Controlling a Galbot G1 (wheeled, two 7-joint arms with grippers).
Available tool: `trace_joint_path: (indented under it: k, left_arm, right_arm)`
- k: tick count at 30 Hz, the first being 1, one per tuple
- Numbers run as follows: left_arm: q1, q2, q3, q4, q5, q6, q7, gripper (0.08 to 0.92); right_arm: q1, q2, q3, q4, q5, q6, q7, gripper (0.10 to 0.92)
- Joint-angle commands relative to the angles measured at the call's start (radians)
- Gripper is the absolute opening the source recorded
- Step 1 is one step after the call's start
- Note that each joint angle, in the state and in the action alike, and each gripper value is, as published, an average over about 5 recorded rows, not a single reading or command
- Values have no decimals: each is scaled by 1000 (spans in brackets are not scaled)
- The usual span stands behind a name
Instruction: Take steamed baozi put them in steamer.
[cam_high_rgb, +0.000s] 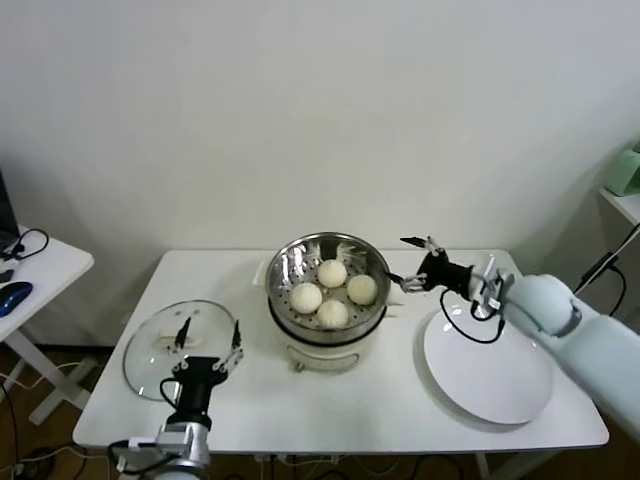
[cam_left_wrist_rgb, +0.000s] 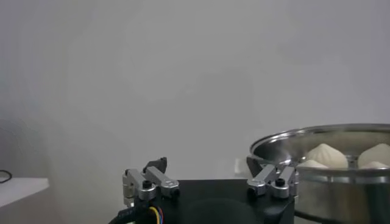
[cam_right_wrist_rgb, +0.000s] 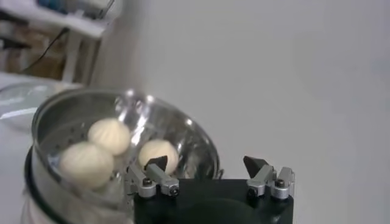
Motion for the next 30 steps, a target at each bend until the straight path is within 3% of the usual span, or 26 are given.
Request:
trace_joint_path:
  k: [1, 7, 13, 22, 30]
  left_arm:
    - [0, 4, -24, 7, -11, 6, 36, 823]
    - [-1, 8, -47, 13, -48, 13, 70, 823]
    - [-3, 12, -78, 30, -81, 14, 94, 823]
    - [7, 20, -142, 34, -110, -4, 164, 823]
    - [5, 23, -176, 24, -183, 6, 174, 823]
  right_arm:
    - [-747, 433, 805, 167, -221, 113, 88, 823]
    - [-862, 688, 875, 194, -273, 196, 93, 823]
    - [-937, 815, 887, 213, -300, 251, 115, 823]
    - [-1017, 872, 857, 247, -311, 301, 119, 823]
    - [-1021, 875, 842, 250, -308, 309, 116, 823]
